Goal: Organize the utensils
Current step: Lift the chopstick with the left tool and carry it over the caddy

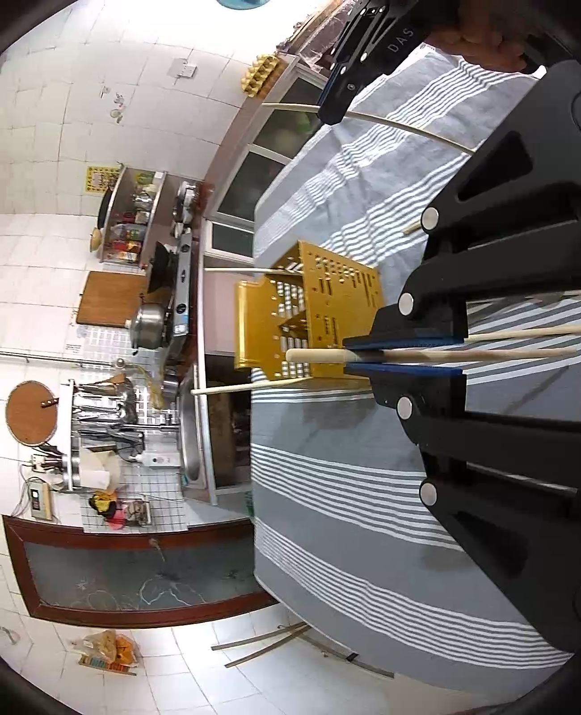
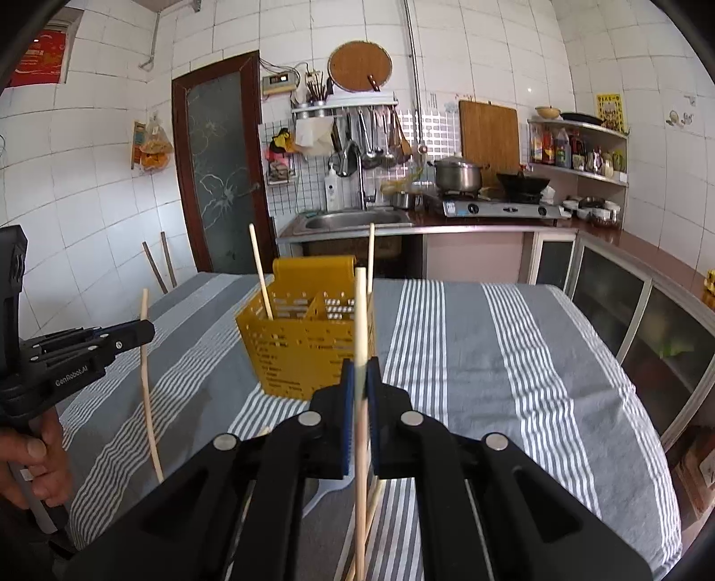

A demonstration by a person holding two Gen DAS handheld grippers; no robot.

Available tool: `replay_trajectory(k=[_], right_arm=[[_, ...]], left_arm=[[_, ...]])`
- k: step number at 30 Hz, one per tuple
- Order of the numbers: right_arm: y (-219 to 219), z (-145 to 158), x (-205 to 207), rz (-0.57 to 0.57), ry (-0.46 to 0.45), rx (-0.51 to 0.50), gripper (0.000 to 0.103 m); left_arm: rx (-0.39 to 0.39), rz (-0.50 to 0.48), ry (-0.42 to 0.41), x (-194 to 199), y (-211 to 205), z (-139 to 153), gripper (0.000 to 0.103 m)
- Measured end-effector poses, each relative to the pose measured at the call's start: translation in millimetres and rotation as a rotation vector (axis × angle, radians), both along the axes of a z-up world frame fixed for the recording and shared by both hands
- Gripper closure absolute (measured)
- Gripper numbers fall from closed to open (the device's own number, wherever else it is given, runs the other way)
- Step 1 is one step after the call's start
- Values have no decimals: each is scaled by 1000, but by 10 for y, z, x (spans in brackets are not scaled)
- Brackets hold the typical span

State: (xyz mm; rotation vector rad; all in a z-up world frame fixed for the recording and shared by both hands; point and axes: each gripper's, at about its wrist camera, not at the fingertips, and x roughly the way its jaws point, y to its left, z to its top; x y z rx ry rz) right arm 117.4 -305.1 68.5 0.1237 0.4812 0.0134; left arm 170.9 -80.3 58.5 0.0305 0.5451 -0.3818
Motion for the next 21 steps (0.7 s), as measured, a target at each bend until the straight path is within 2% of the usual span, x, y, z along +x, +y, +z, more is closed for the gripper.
replay_trajectory(k=[14, 21], right_arm=[[9, 595, 378, 19, -157, -40, 97], [57, 820, 641, 12, -240, -72, 97]], left_arm=[[-50, -2, -145, 261, -86, 632, 98], [-34, 17, -239, 507, -215, 900, 98]])
